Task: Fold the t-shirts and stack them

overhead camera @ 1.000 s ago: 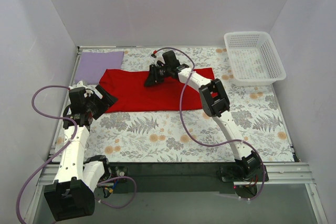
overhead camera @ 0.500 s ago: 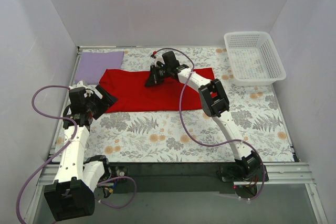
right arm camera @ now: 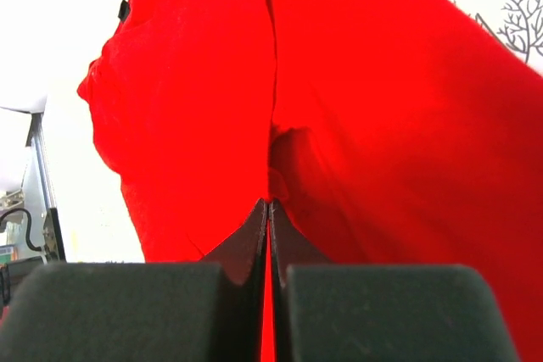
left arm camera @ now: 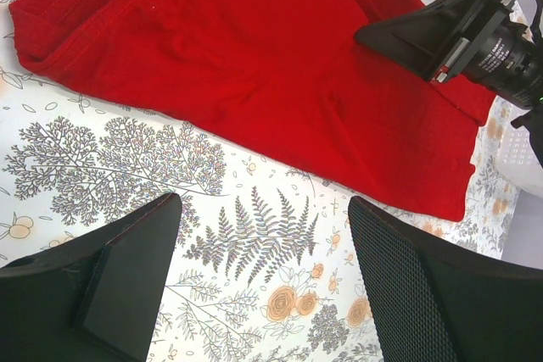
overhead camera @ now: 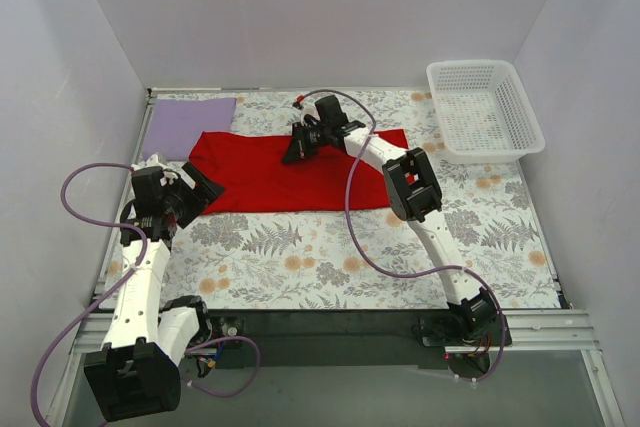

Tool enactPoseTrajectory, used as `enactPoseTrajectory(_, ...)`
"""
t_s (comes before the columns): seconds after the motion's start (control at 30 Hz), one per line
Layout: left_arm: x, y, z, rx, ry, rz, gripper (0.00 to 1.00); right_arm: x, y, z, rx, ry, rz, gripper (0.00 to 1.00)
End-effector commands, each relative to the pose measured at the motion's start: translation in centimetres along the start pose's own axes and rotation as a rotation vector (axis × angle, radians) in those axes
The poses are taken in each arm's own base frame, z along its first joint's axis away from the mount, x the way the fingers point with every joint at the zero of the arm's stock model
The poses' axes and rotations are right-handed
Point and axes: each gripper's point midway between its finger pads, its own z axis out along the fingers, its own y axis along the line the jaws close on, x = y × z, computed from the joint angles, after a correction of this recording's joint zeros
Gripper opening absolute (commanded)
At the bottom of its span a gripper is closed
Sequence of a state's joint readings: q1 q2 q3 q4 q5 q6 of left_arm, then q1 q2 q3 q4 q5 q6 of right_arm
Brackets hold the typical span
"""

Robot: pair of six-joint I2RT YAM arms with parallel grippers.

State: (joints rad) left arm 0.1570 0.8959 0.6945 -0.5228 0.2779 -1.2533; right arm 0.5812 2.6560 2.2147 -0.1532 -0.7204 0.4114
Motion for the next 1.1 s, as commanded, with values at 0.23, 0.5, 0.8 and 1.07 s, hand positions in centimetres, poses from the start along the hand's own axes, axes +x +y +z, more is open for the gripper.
enactPoseTrajectory(0.23, 0.0, 0.4, 0.1, -0.013, -0.013, -0.007, 0.79, -2.8, 3.5, -3.0, -0.007, -0.062, -0.108, 0.01)
enactPoseTrajectory(0.5, 1.0, 2.0, 1.5, -0.095, 0.004, -0.195, 0.83, -4.0, 3.6, -6.0, 0.110, -0.071, -0.222, 0.39)
enactPoseTrajectory(0.8, 2.6, 7.2, 4.4, -0.383, 0.032, -0.647, 0.76, 2.5, 11.7, -16.2, -0.087, 0.066, -0.876, 0.69)
enactPoseTrajectory(1.07, 1.4, 10.6, 6.1, -0.499, -0.056, -0.641, 0.70, 12.3, 11.9, -21.0, -0.065, 0.172, -0.938, 0.69)
